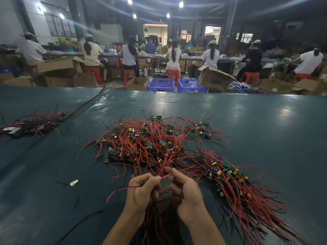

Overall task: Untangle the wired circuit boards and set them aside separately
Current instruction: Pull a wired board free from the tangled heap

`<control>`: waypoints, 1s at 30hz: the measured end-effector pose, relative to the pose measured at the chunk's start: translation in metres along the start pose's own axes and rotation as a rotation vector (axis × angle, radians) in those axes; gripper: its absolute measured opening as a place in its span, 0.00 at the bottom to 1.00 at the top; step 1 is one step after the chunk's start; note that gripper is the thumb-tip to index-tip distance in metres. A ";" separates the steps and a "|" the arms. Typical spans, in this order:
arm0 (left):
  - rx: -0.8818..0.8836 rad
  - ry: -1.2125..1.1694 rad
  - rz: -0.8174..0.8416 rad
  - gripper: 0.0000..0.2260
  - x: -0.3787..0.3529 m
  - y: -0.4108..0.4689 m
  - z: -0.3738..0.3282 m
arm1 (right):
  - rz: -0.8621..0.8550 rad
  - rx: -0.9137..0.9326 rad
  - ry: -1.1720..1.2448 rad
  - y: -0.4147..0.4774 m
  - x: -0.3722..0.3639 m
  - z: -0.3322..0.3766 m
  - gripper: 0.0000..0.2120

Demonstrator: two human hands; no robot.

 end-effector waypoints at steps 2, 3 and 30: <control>-0.009 0.008 0.016 0.17 -0.003 -0.001 -0.001 | -0.025 0.035 0.058 0.005 0.007 0.005 0.11; -0.011 0.014 0.025 0.17 -0.004 -0.001 -0.001 | -0.042 0.052 0.082 0.006 0.010 0.006 0.11; 0.202 -0.280 0.074 0.14 0.007 -0.001 -0.011 | 0.000 0.195 0.160 0.008 0.020 0.013 0.11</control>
Point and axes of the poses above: each hand's wrist, its own y-axis towards the middle knuckle, its own x-axis out of the back of the hand, z = x × y, the point moved 2 cm from there along y, towards the middle knuckle, and after that the axes turned 1 degree about y, right-handed, at the moved point
